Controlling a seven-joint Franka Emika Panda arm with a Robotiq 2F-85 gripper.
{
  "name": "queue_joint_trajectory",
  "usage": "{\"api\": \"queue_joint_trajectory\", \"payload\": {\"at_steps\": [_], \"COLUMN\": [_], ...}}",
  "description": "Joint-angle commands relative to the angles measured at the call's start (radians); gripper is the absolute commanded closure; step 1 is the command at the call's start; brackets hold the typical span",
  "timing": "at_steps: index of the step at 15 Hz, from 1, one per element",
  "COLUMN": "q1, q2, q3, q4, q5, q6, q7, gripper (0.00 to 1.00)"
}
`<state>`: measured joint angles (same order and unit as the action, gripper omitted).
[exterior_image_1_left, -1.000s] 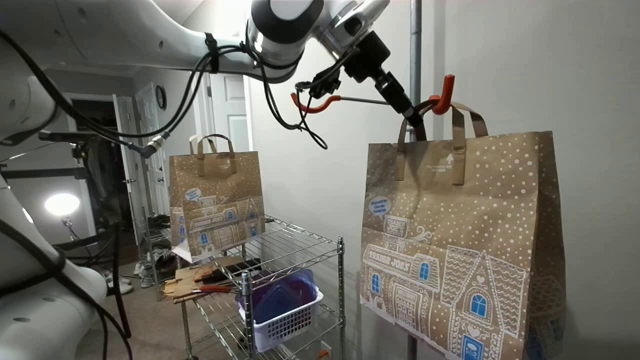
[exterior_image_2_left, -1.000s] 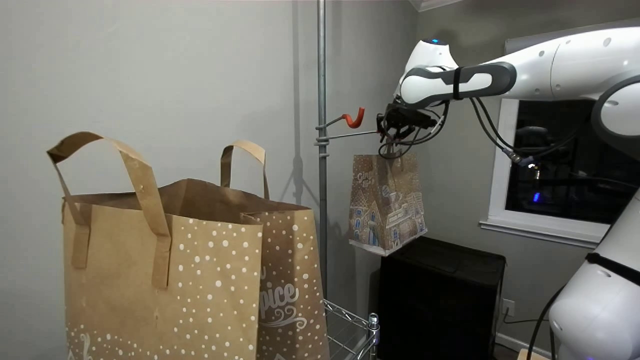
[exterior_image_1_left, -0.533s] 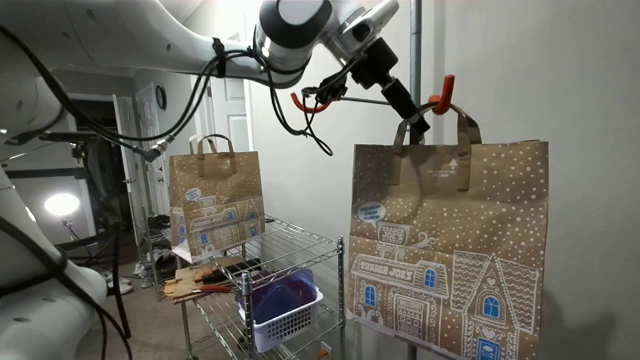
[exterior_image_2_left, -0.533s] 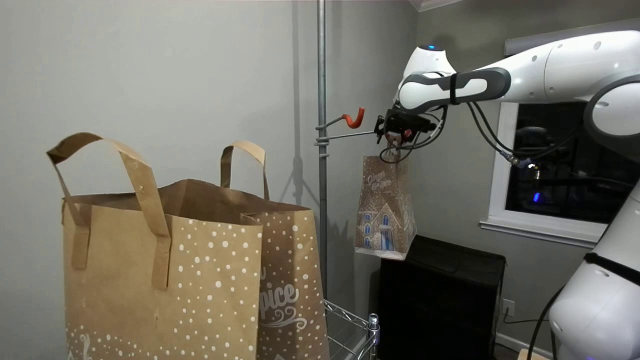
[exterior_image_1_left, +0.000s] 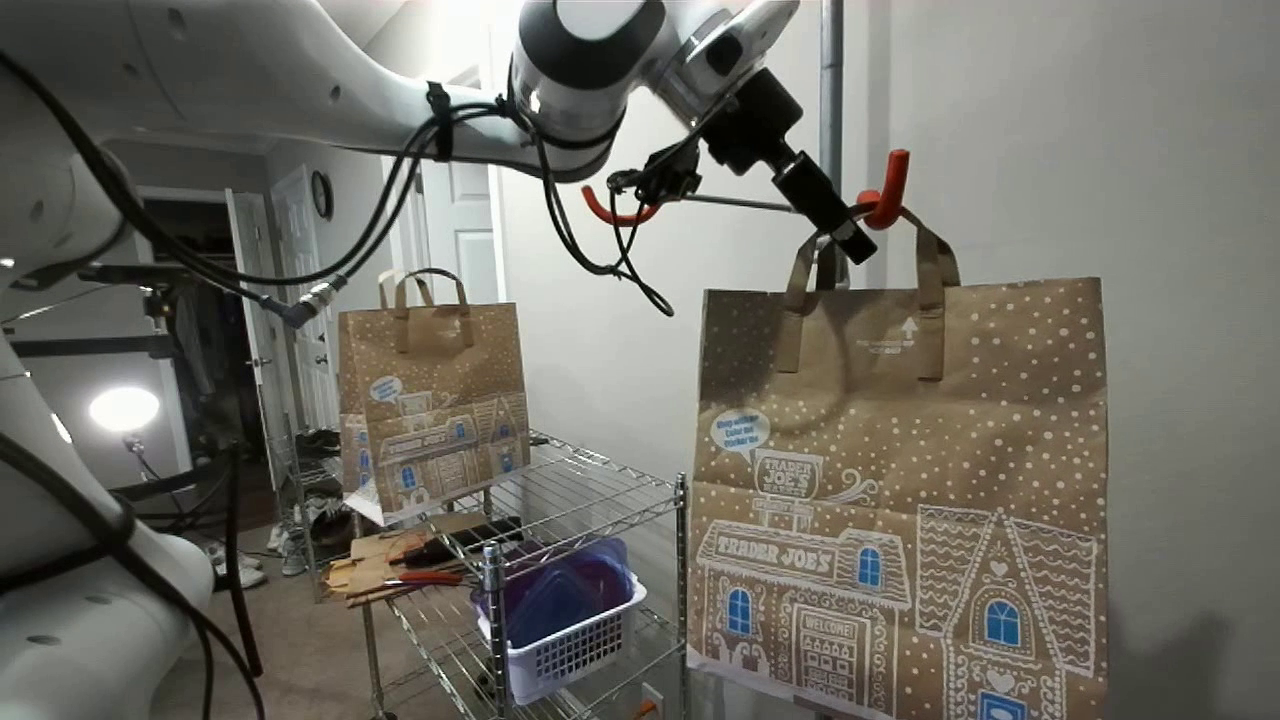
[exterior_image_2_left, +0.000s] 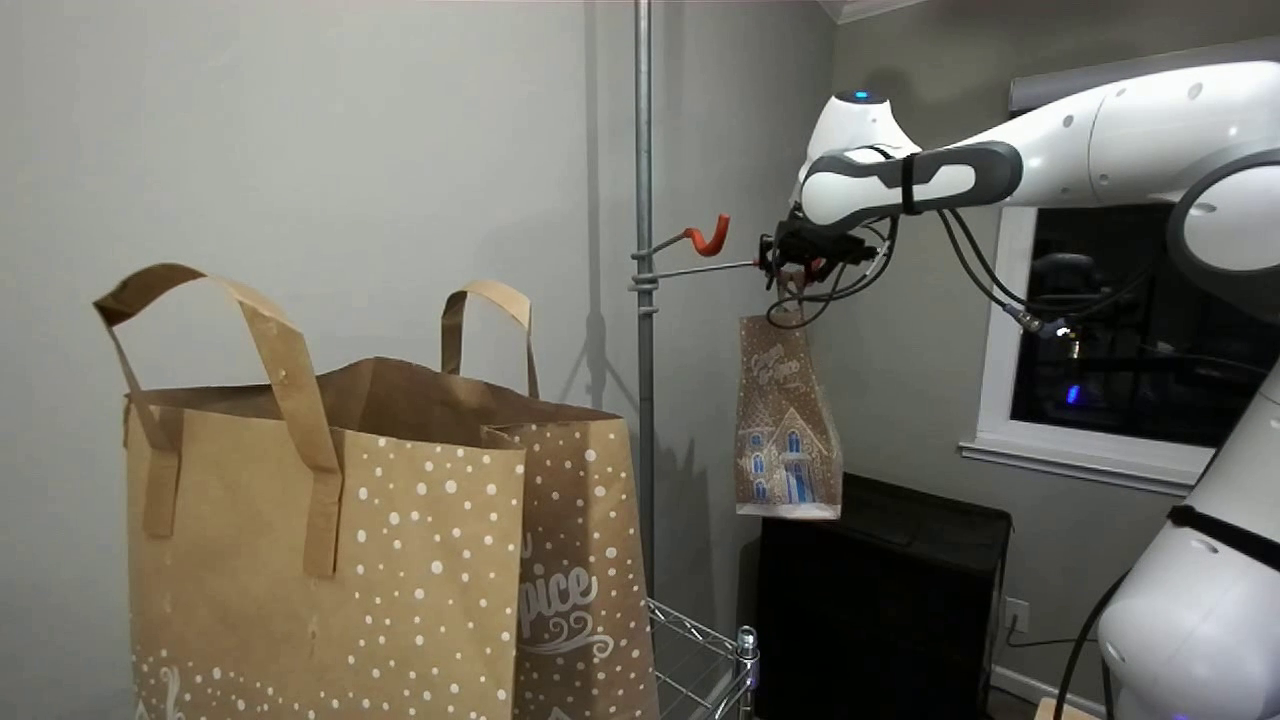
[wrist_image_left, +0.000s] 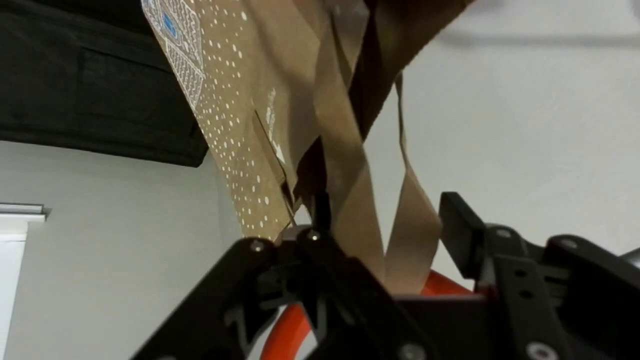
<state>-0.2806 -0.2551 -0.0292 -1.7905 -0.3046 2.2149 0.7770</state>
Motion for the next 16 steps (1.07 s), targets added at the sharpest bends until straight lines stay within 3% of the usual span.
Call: {"api": "queue_joint_trajectory", "payload": {"at_steps": [1, 5, 16], "q1": [0.006, 0.007, 0.002], "q2": [-0.004, -0.01, -0.057], "q3": [-0.007, -0.007, -0.006], "q4": [-0.009, -0.009, 0.005], "q5": [-0.044, -0.056, -0.104], "q6": [0.021, 0.022, 0.024], "q7": [0.042, 0.049, 0.027], "gripper": [0.73, 0.97, 0.99]}}
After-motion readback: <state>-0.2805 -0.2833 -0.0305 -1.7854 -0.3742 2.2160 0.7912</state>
